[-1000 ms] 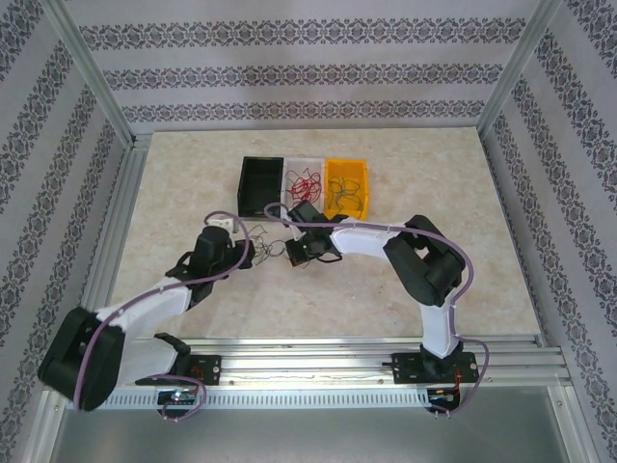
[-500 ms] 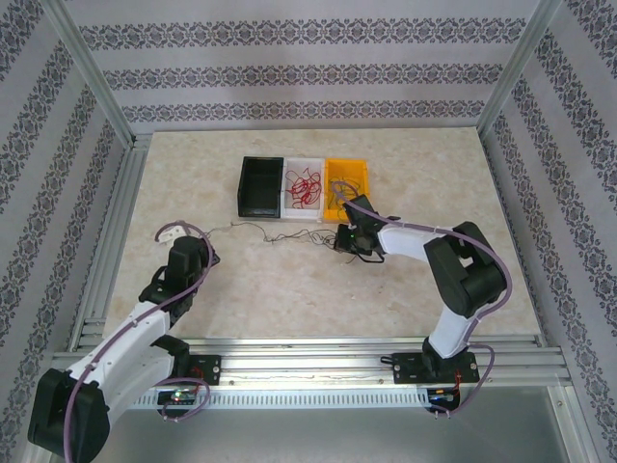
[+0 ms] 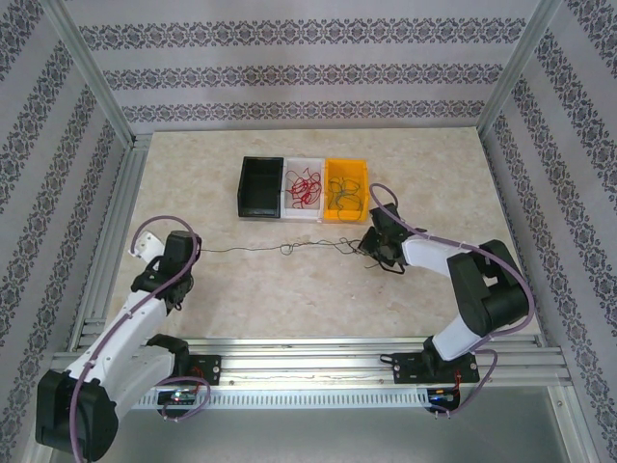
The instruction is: Untangle the cables
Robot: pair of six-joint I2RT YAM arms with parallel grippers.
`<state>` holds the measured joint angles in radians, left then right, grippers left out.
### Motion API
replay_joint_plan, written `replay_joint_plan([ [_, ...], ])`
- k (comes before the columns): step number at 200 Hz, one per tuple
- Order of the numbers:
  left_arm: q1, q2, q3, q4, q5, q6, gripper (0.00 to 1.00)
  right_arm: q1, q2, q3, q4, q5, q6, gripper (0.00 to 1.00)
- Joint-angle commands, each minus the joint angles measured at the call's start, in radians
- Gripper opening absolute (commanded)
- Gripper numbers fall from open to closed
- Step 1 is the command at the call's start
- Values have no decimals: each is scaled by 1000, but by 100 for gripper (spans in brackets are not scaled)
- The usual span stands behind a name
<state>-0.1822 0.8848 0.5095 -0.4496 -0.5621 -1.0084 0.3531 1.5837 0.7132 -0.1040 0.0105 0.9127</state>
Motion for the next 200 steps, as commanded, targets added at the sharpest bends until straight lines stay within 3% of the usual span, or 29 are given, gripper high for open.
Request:
replay_joint_plan([
  [1,51,14,69,-165,-81,-87,0,-17,-18,-38,-80,87,55,0],
  [52,174,-10,136,-160,-65,-51,0,-31,-80,-67,-76,111,78,0],
  [94,184,6,124,-60,49,24,0,-25,-106,-57,-78,125,45,3],
  [107,183,8,94,1,114,45,0,-7,-113,-38,-62,120,13,12],
  [125,173,14,36,95,225,40,0,65,-113,19,-45,126,-88,40],
  [137,145,28,8,140,256,27,0,131,-107,67,-47,153,-166,49],
  [161,89,66,0,143,253,9,0,239,-64,162,-71,193,-293,55],
  [200,73,73,-10,141,239,-6,0,323,27,265,-144,193,-398,55],
])
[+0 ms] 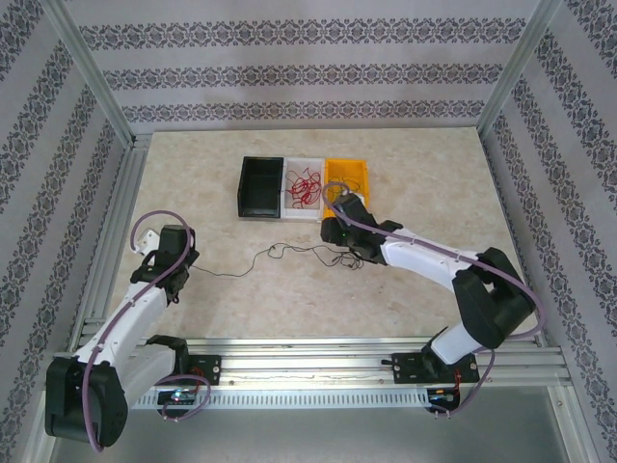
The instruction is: Untangle the cables
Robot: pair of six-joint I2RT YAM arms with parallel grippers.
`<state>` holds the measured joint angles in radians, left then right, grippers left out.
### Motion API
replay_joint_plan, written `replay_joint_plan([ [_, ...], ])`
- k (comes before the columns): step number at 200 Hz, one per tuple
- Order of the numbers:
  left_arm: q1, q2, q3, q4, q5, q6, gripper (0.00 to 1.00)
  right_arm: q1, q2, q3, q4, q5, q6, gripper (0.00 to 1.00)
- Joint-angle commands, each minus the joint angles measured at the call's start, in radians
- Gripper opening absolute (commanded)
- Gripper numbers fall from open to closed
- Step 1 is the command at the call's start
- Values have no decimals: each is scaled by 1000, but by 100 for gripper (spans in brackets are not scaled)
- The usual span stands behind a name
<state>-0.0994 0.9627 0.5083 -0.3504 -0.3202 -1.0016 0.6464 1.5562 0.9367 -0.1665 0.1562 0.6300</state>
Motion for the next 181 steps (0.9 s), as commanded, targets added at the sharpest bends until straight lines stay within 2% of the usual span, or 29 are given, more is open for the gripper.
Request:
replay_joint_plan([
  [1,-10,-5,-8,42,-3,-13,0,31,55,42,-82,49,-116,55],
  [48,-11,-6,-6,52,-19,8,0,44,68,23,-175,134,-121,56],
  [101,-10,9,0,62,-14,3,0,30,143,35,-198,54,-124,54],
  [143,-11,-5,-8,56,-25,4,0,28,161,34,-239,40,-146,50],
  [162,-12,-2,-7,58,-27,2,0,24,169,31,-241,33,-148,41],
  [181,-10,3,-2,62,-34,3,0,18,169,34,-245,36,-144,16],
])
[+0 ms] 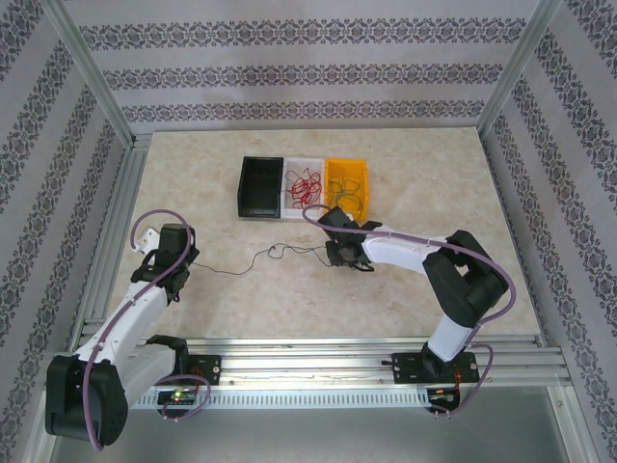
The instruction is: Untangle the cables
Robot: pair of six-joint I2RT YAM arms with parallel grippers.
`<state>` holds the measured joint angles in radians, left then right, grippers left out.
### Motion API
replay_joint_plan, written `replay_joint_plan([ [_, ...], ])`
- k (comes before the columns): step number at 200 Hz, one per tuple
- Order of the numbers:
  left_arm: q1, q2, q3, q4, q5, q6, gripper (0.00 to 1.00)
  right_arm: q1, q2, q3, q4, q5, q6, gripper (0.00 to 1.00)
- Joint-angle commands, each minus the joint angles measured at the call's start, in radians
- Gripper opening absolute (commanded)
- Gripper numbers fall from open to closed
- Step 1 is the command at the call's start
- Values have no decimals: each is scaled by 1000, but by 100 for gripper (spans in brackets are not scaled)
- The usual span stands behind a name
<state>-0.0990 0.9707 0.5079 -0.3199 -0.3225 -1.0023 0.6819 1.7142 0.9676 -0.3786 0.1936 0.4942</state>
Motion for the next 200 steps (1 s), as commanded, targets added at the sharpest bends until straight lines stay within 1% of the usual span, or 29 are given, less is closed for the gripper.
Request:
replay_joint_plan([
  [1,-10,-5,-1,31,-33,4,0,-18,11,3,-34,-1,-7,14],
  [8,-11,-6,3,29,-44,12,0,-25,2,-2,-33,6,3,6],
  [17,-11,-6,11,26,-66,33,0,-45,-15,-11,-29,4,21,0],
  [36,-11,-8,46,21,-147,135,0,-136,-66,-48,-5,-57,96,0],
  [51,-11,-9,80,30,-220,256,0,-235,-117,-80,13,-119,159,0],
  [70,-10,1,138,11,-360,390,0,-356,-192,-119,17,-156,205,0],
  [84,3,11,176,-7,-466,438,0,-451,-253,-143,12,-170,224,0],
  [94,26,18,200,-18,-494,457,0,-523,-292,-159,9,-183,235,0],
  [113,83,31,232,-48,-504,435,0,-671,-345,-188,5,-222,254,0],
  [145,184,52,267,-121,-431,323,0,-880,-424,-257,15,-261,303,0],
  [151,198,55,266,-120,-406,318,0,-905,-438,-268,20,-267,306,0],
  [164,209,63,272,-132,-394,294,0,-953,-459,-283,17,-270,308,0],
  [189,238,78,286,-173,-386,246,0,-1024,-487,-295,2,-265,299,0],
  [200,256,87,295,-207,-387,204,0,-1055,-500,-304,-3,-260,308,0],
])
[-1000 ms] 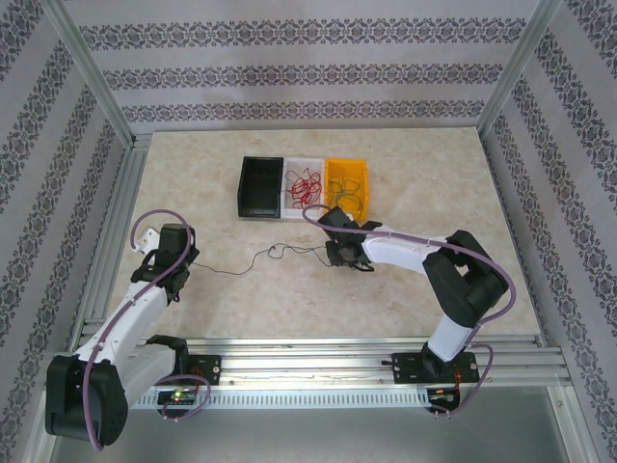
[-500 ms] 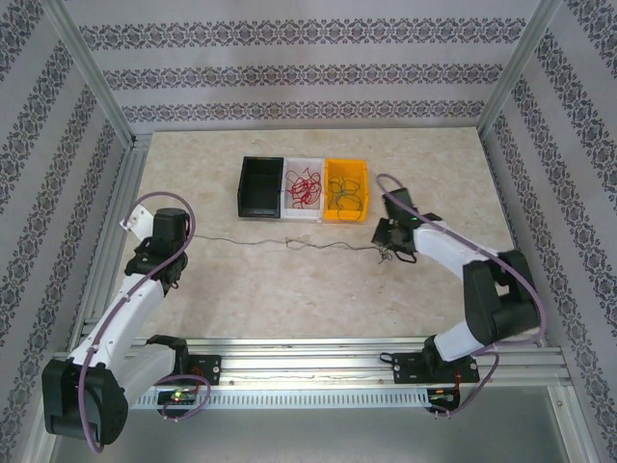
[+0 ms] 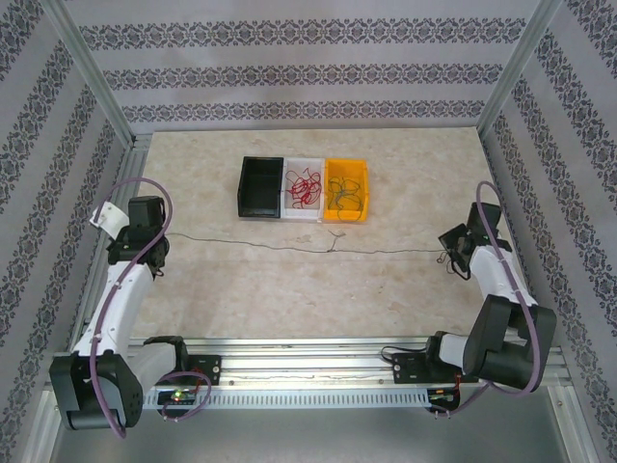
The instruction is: Untangle the cables
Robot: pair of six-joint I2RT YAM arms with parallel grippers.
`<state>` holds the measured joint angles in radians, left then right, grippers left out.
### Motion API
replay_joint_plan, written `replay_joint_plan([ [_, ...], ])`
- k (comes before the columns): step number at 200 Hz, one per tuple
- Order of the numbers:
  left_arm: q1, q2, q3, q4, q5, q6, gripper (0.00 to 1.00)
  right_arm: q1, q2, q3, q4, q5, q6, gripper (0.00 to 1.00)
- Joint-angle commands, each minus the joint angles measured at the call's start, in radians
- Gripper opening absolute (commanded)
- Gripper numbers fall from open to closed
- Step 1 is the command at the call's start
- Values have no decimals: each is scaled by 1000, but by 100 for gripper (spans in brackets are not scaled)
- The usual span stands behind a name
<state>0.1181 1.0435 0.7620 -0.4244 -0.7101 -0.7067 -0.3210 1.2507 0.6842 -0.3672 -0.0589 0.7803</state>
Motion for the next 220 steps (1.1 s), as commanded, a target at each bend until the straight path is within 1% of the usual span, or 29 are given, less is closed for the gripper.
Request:
replay_joint_plan([
  [1,41,15,42,-106,0,-96,0,-56,-38,-21,-15,-7,22,0],
  [16,64,26,54,-139,5,-127,0,-118,-54,-32,-15,-13,30,0],
  [39,76,36,76,-187,-33,-156,0,-228,-72,-47,-15,-37,39,0],
  [62,110,44,100,-232,-69,-168,0,-331,-86,-60,-17,-67,37,0],
  [97,128,36,127,-229,-116,-112,0,-411,-111,-75,-22,-61,26,0],
  [113,130,23,132,-203,-138,-67,0,-426,-117,-69,-29,-52,24,0],
  [125,135,12,140,-187,-174,-40,0,-432,-120,-66,-35,-41,28,0],
  [178,176,-12,191,-55,-264,151,0,-473,-160,-81,-58,1,49,0],
  [197,182,-19,202,-2,-279,213,0,-477,-172,-91,-60,12,55,0],
  [220,186,-20,212,41,-291,258,0,-490,-174,-89,-75,25,59,0],
])
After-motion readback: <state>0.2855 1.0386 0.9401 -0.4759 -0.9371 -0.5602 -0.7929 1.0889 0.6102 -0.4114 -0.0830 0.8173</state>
